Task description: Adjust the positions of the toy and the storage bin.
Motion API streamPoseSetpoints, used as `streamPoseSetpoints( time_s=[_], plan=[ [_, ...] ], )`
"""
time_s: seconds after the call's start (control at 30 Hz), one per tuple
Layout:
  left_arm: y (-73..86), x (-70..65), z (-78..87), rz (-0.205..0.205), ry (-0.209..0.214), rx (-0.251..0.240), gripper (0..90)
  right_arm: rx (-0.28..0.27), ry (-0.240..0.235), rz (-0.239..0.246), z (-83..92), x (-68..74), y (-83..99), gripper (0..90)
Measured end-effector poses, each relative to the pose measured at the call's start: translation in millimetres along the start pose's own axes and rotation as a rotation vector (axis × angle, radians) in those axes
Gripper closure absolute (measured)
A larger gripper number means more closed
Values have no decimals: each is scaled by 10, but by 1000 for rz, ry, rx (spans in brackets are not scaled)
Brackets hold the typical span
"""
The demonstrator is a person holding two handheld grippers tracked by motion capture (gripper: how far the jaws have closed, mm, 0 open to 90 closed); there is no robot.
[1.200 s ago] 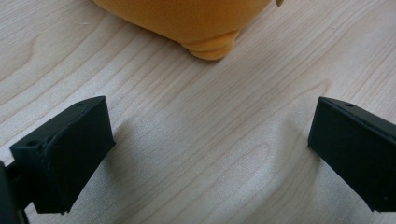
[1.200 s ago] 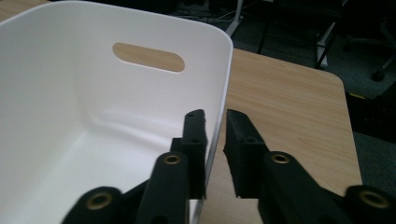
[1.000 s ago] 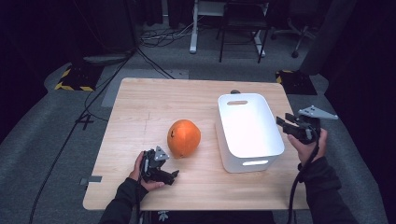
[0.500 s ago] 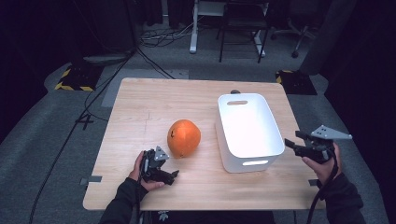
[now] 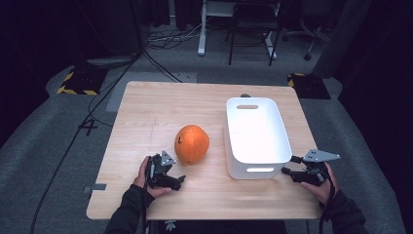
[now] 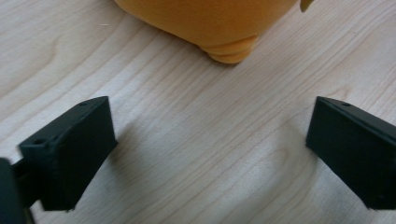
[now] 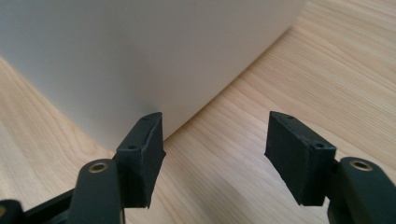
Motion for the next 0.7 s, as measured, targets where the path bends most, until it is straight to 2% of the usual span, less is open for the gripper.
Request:
streamPoseSetpoints(
  time_s=[0.03, 0.07, 0.1, 0.17, 0.2, 0.23, 0.27, 0.3, 0.33, 0.37, 0.43, 0.47, 0.53, 0.6, 0.7],
  plan=[
    [-7, 18, 10, -3, -8, -10, 78, -6, -10, 5, -17, 24, -7, 373],
    [-1, 13, 30, 14, -3, 3, 127, -7, -22, 17, -37, 48, -15, 364],
    [-1, 13, 30, 14, -3, 3, 180, -4, -24, 16, -66, 77, -25, 354],
    [-20, 15, 24, 8, -5, -10, 154, 2, -29, 18, -94, 102, -31, 354],
    [-28, 3, 46, -9, -10, -6, 174, 3, -46, 31, -149, 164, -30, 344],
    [-28, 3, 46, -9, -10, -6, 180, 3, -46, 31, -149, 164, -30, 344],
    [-42, 3, 68, -18, -29, -17, 180, 3, -43, 35, -166, 189, -26, 333],
    [-71, -6, 107, -3, -18, -37, 163, 8, -62, 66, -176, 273, 0, 324],
    [-97, -11, 131, 6, -4, -56, 166, 14, -62, 87, -171, 290, 10, 324],
    [-128, -13, 155, 10, -9, -75, 166, 18, -46, 100, -164, 295, 23, 322],
    [-189, -39, 200, 11, 0, -94, 165, 10, -32, 78, -137, 244, 55, 320],
    [-224, -45, 215, 6, -15, -109, 166, 5, -25, 60, -121, 203, 72, 318],
    [-292, -69, 249, -4, -14, -121, 167, 6, 1, 29, -80, 115, 112, 305],
    [-369, -81, 297, -14, -41, -145, 173, 9, 28, 8, -45, 44, 158, 292],
    [-499, -86, 369, -2, -45, -192, 173, 21, 48, -22, -31, -40, 237, 280]
  ],
)
Point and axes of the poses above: each handheld gripper's, and its own axes: z roughly backward along the jaws, y roughly out of its underside, x roughly to its left, the point moved 5 cm from there along -z, roughly forward along the jaws, and after that the axes turned 1 degree about -y, right-handed, at the moved point
